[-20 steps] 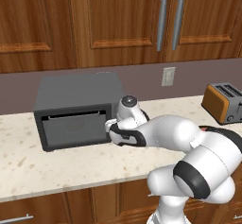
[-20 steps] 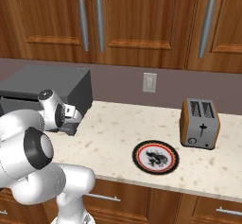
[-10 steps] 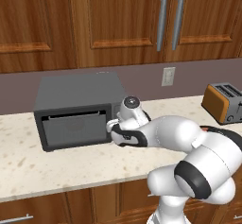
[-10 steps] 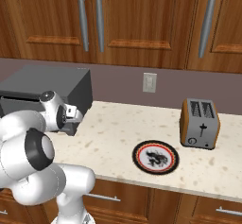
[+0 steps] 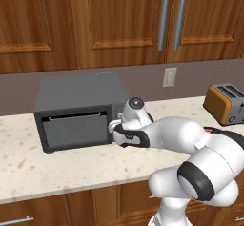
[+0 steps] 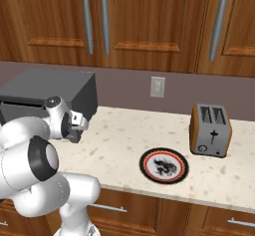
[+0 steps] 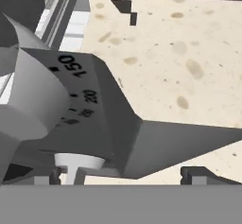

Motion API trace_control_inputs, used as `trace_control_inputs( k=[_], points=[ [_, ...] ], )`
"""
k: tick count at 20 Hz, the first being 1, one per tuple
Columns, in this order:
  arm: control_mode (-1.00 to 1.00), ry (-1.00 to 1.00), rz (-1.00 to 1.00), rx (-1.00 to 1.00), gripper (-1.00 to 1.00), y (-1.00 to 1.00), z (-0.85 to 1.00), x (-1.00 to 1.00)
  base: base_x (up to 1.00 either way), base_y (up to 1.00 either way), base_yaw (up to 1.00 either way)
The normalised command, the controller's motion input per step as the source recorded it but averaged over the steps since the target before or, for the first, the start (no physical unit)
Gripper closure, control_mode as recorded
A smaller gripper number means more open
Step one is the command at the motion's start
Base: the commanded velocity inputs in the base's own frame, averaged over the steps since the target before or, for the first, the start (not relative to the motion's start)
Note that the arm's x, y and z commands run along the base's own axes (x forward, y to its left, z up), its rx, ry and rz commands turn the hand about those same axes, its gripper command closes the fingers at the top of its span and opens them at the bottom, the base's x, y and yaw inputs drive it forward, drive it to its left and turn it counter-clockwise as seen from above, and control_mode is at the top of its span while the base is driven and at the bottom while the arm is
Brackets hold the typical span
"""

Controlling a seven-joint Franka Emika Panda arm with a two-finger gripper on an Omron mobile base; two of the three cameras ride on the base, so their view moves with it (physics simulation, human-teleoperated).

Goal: Pick up the bagel from the plate, place it on the toaster oven rack, close the door, and set the timer.

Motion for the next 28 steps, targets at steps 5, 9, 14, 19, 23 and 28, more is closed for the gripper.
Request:
trace_control_inputs(
  k=[5,9,14,19,23,28],
  points=[
    [-1.00,0.00,-0.07,0.08,1.00,-0.14,0.15,0.25,0.00,0.00,0.00],
    [-1.00,0.00,-0.04,0.10,1.00,-0.32,0.27,0.20,0.00,0.00,0.00],
    [-1.00,0.00,0.00,0.15,1.00,-0.46,0.40,0.17,0.00,0.00,0.00],
    [-1.00,0.00,0.00,0.22,1.00,-0.46,0.42,0.17,0.00,0.00,0.00],
    [-1.00,0.00,0.00,0.24,1.00,-0.44,0.31,0.11,0.00,0.00,0.00],
    [-1.00,0.00,0.00,0.18,1.00,-0.47,0.10,0.02,0.00,0.00,0.00]
  ],
)
